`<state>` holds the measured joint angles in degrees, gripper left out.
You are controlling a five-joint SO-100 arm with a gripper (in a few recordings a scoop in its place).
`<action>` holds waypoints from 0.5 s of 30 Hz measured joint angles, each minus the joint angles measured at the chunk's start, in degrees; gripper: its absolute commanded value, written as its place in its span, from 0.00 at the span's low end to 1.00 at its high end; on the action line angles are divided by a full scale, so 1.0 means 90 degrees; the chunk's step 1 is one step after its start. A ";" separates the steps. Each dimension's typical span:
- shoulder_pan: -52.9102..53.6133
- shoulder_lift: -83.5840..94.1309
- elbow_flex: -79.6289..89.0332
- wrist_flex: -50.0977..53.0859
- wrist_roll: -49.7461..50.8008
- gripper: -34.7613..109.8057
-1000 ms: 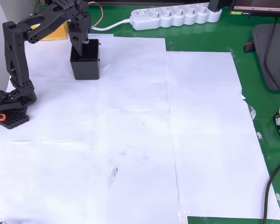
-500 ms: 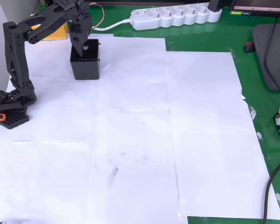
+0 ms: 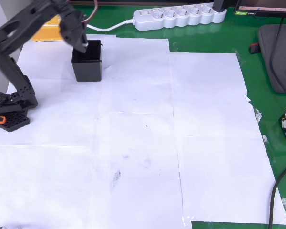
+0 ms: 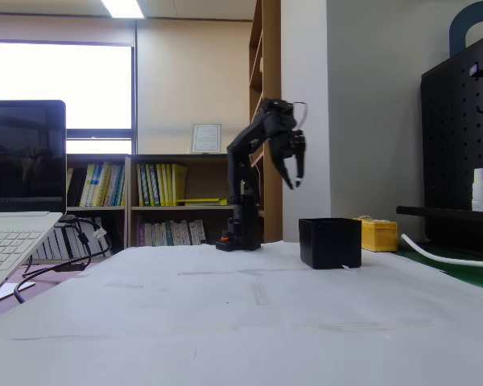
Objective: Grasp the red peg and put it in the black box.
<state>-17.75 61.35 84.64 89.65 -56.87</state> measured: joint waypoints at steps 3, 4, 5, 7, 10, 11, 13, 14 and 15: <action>0.0557 -0.1367 -0.2061 -0.0586 -0.0586 0.24; 0.0684 -0.1846 -0.2822 -0.0859 -0.0742 0.24; 0.0801 -0.2324 -0.3574 -0.1113 -0.0918 0.24; 0.0996 -0.3203 -0.4951 -0.1621 -0.1289 0.24; 0.1250 -0.4404 -0.6563 -0.2178 -0.1729 0.24; 0.1328 -0.4756 -0.6963 -0.2324 -0.1846 0.24; 0.1533 -0.5391 -0.7627 -0.2461 -0.2080 0.24; 0.1650 -0.5703 -0.7939 -0.2471 -0.2197 0.24; 0.1719 -0.5996 -0.8193 -0.2471 -0.2324 0.24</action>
<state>-2.29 7.38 10.90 67.41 -77.78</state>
